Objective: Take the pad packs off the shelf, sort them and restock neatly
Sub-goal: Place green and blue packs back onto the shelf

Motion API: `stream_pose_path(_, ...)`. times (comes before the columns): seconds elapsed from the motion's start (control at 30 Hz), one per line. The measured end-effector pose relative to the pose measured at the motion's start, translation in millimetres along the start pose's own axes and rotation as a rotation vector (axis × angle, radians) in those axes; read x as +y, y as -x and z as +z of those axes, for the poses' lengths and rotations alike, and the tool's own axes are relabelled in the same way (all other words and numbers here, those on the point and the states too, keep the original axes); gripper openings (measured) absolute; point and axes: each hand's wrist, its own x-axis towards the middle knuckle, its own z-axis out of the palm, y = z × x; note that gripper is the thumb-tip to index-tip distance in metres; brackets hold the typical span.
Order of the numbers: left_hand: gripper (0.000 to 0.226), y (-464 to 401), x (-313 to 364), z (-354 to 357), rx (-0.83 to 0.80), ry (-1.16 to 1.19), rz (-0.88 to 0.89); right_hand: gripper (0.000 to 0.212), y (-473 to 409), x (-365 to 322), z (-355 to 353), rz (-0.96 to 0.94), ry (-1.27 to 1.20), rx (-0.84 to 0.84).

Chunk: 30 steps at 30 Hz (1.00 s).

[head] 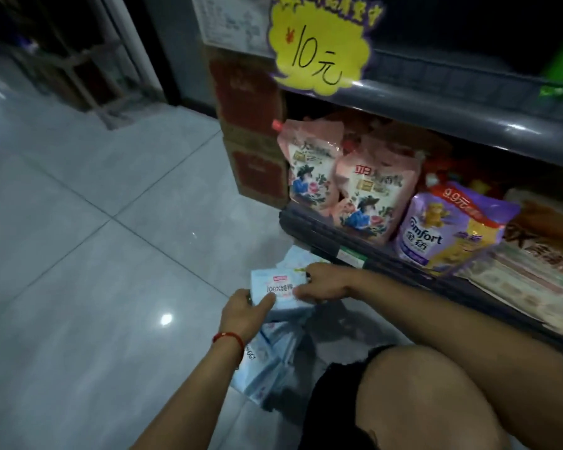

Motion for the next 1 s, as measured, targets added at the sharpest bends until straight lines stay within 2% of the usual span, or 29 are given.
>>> stream_pose_path(0.07, 0.05, 2, -2, -2, -0.008, 0.089, -0.015, 0.051, -4, 3, 15, -0.022, -0.134, 0.115)
stream_pose_path(0.13, 0.054, 8, 0, -8, 0.026, 0.247, -0.042, 0.035, -6, 2, 24, -0.045, -0.494, 0.132)
stream_pose_path(0.2, 0.056, 13, 2, -19, 0.069, 0.499, -0.084, 0.024, -9, 8, 22, -0.07, -0.827, 0.175)
stream_pose_path(0.23, 0.056, 15, 4, -25, 0.083, 0.615, -0.096, 0.021, -14, 14, 21, -0.068, -0.855, 0.271)
stream_pose_path(0.3, 0.058, 19, 4, -37, 0.153, 0.752, -0.098, 0.024, -28, 32, 23, -0.005, -0.646, 0.493)
stream_pose_path(0.33, 0.061, 21, 2, -41, 0.191, 0.775, -0.095, 0.036, -38, 43, 28, 0.048, -0.537, 0.533)
stream_pose_path(0.37, 0.064, 22, 0, -43, 0.214, 0.794, -0.093, 0.056, -47, 53, 35, 0.105, -0.461, 0.493)
stream_pose_path(0.43, 0.06, 28, 0, -44, 0.197, 0.857, -0.08, 0.107, -81, 77, 63, 0.156, -0.495, 0.381)
stream_pose_path(0.47, 0.052, 31, 0, -43, 0.177, 0.876, -0.076, 0.123, -89, 81, 72, 0.157, -0.559, 0.334)
stream_pose_path(0.5, 0.041, 33, -1, -42, 0.159, 0.881, -0.077, 0.128, -86, 78, 74, 0.15, -0.618, 0.3)
stream_pose_path(0.57, 0.028, 39, 0, -41, 0.13, 0.907, -0.096, 0.112, -84, 74, 76, 0.156, -0.691, 0.309)
stream_pose_path(0.63, 0.027, 42, 2, -41, 0.1, 0.916, -0.081, 0.097, -88, 77, 77, 0.152, -0.791, 0.324)
stream_pose_path(0.83, 0.043, 51, 20, -45, 0.053, 0.904, 0.073, 0.056, -52, 95, 52, 0.092, -0.976, 0.342)
stream_pose_path(0.9, 0.054, 51, 30, -47, 0.027, 0.911, 0.131, 0.052, -20, 103, 28, 0.069, -0.977, 0.43)
stream_pose_path(1.0, 0.065, 54, 47, -49, -0.002, 0.922, 0.193, 0.053, 37, 113, -13, -0.077, -1.075, 0.525)
